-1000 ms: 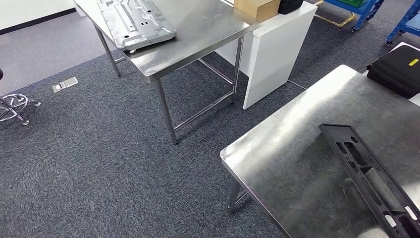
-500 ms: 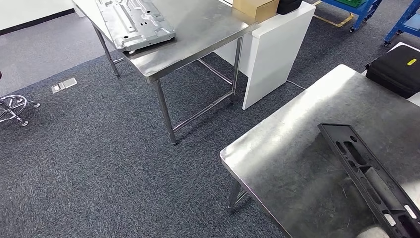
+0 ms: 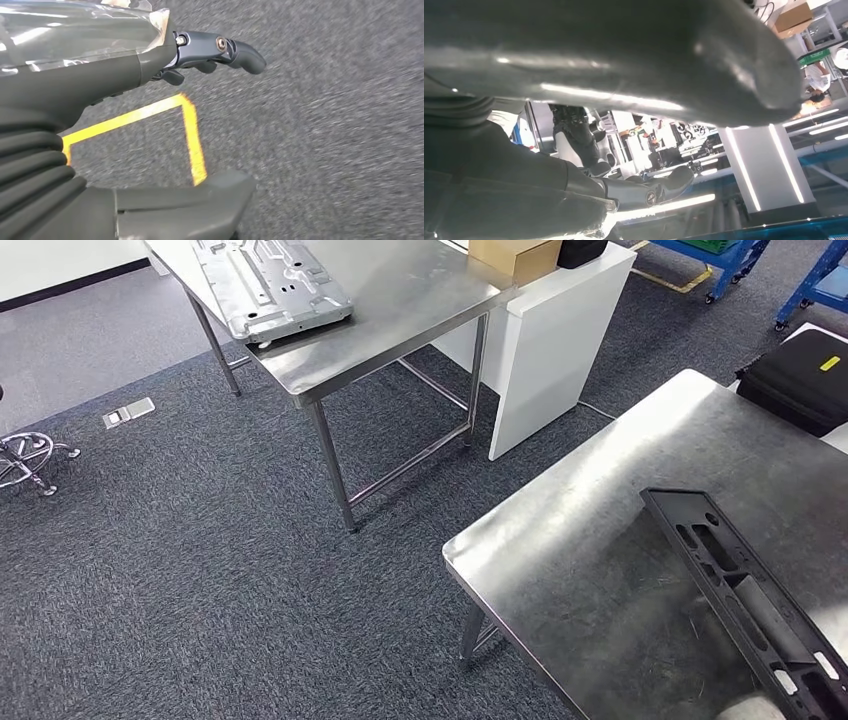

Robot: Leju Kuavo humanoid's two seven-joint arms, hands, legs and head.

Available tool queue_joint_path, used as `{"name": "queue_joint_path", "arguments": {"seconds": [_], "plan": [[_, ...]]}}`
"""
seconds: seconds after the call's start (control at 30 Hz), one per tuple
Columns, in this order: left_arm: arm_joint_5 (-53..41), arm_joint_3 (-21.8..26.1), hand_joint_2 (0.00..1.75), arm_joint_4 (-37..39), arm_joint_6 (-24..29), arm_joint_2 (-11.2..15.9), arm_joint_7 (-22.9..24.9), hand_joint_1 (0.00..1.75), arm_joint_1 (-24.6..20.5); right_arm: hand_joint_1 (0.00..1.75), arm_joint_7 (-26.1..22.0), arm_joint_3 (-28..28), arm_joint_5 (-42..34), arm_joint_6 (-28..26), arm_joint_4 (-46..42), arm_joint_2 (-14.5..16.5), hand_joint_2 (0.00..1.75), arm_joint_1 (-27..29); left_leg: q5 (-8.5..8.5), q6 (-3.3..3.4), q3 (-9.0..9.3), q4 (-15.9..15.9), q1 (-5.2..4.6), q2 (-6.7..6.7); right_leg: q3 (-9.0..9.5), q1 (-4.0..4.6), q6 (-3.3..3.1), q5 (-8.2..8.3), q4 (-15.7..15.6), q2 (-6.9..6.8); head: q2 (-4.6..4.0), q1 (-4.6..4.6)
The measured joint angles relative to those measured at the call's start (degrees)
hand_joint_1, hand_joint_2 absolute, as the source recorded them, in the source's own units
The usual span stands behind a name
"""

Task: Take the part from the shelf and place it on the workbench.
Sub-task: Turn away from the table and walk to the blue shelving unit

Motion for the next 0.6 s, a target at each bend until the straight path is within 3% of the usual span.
{"name": "queue_joint_path", "arguments": {"seconds": [0.23,0.6], "plan": [[-1.7,-0.1,0.00,0.1,-1.6,0.0,4.7,0.00,0.0,0.00,1.8,0.0,0.0,-5.3,1.9,0.5,0.00,-0.5,0.00,0.00,-0.01,0.0,-0.01,0.00,0.00,0.00,0.00,0.00,0.0,0.00,0.00,0.01],[-4.3,-1.5,0.00,0.3,-2.8,-0.2,6.8,0.00,0.0,0.00,6.2,0.0,0.0,-3.3,-2.7,5.0,0.00,1.3,0.01,0.00,-0.01,0.0,-0.02,-0.02,0.00,-0.07,-0.01,0.03,0.0,0.00,0.00,0.02]]}}
